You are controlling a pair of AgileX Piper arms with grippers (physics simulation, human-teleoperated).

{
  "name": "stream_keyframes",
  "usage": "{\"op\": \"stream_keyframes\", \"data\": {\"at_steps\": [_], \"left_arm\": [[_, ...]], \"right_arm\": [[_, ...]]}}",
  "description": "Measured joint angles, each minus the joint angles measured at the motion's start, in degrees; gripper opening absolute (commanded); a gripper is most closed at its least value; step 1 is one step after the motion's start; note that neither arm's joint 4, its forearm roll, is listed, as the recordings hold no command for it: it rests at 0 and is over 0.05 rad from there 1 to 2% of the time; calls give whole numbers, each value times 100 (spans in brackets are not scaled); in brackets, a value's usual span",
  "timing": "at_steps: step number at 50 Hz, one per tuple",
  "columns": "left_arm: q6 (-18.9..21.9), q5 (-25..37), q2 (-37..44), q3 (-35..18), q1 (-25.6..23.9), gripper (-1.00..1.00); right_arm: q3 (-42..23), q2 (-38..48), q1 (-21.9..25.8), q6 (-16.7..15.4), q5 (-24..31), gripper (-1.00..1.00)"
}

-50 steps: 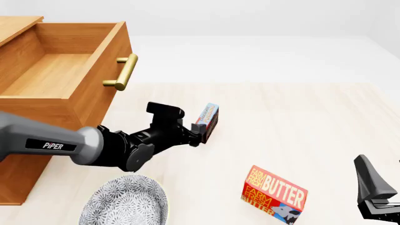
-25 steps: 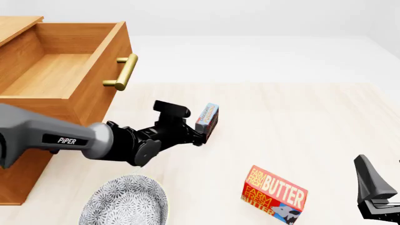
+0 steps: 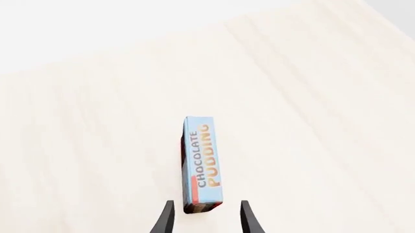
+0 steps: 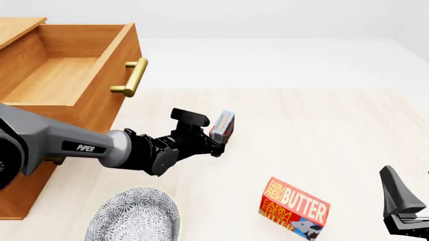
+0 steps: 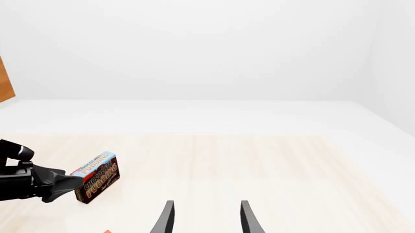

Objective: Put the chocolate pudding in the top drawer of the cabinet and close it.

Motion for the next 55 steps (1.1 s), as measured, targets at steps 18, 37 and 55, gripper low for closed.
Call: {"op": "stream_keyframes", "data": {"at_steps": [18,37,55], "left_arm": [[11,49,207,-220,-23,100],[-15,75,350,-357,-50,100],[-46,137,464,-486,-58,100]], "right_arm": [[0,0,0,0,0,100],[0,0,0,1,0,100],[0,0,0,0,0,100]]}}
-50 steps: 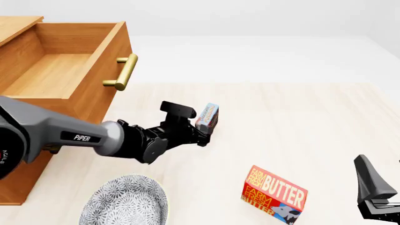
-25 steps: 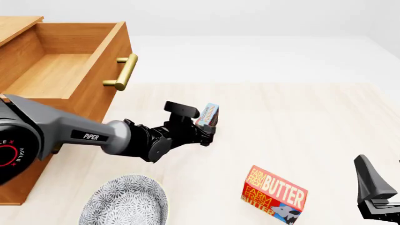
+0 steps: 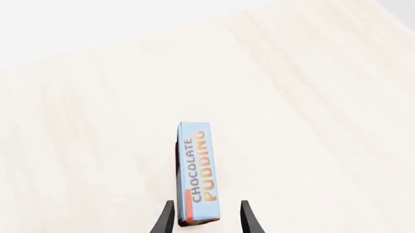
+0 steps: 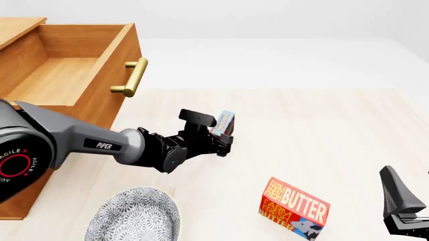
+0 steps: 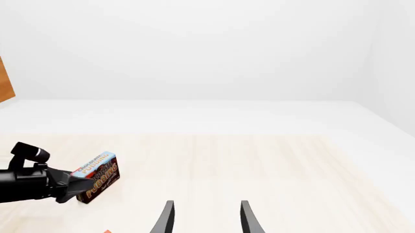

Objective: Put the chocolate pudding in the top drawer of the cabinet and close it.

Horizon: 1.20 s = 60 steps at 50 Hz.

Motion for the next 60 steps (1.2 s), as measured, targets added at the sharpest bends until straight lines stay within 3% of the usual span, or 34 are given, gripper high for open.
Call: {"op": "stream_keyframes", "data": {"at_steps": [13,14,35,60], "left_arm": [[-14,24,46,-44,0,100],[-15,27,50,-46,1,-100],[-42,107,33,-81,25,-100],[190,71,-616,404,-10,-100]], "right_arm": [[0,0,0,0,0,100],[0,0,0,0,0,100],[0,0,0,0,0,100],[0,0,0,0,0,100]]}}
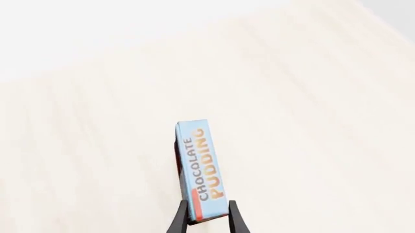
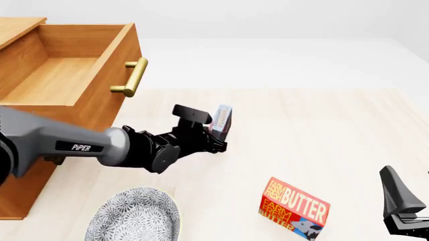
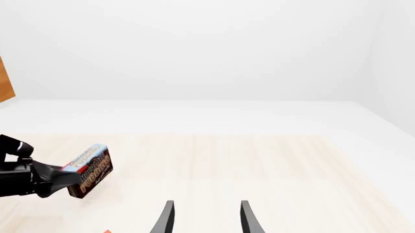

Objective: Put the chocolate pudding in the top drawer of the cabinet and close it.

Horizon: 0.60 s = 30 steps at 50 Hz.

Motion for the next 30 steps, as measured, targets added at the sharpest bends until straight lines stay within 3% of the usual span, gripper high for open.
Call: {"op": "stream_keyframes", "data": {"at_steps": [30], "left_arm": [[179,-12,-1060,609,-192,-100]], "right_arm": [[0,0,0,1,0,100]]}}
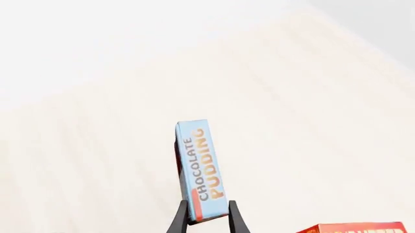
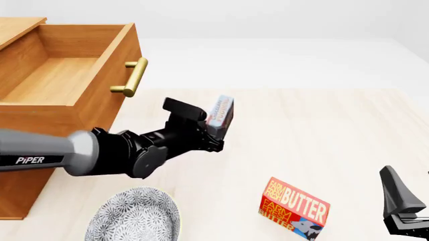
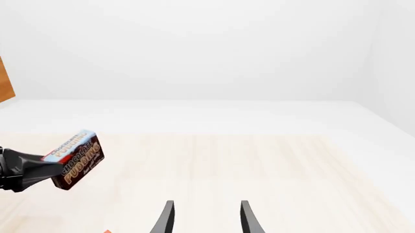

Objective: Put the chocolate pudding in the top drawer of the cabinet and close it.

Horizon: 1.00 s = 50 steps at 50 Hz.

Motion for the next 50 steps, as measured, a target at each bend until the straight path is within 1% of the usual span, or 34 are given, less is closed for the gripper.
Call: {"op": "stream_keyframes", "data": {"at_steps": [18,28,40,50], "left_arm": [[148,28,-715,332,-184,-100],[158,59,-1158,523,-258,-100],[277,258,-1648,637,-286,-100],[390,525,-2018,618,-306,-100]], "right_arm": [[0,0,0,0,0,100],[0,0,0,0,0,100],[0,0,0,0,0,100],[0,0,0,0,0,100]]}}
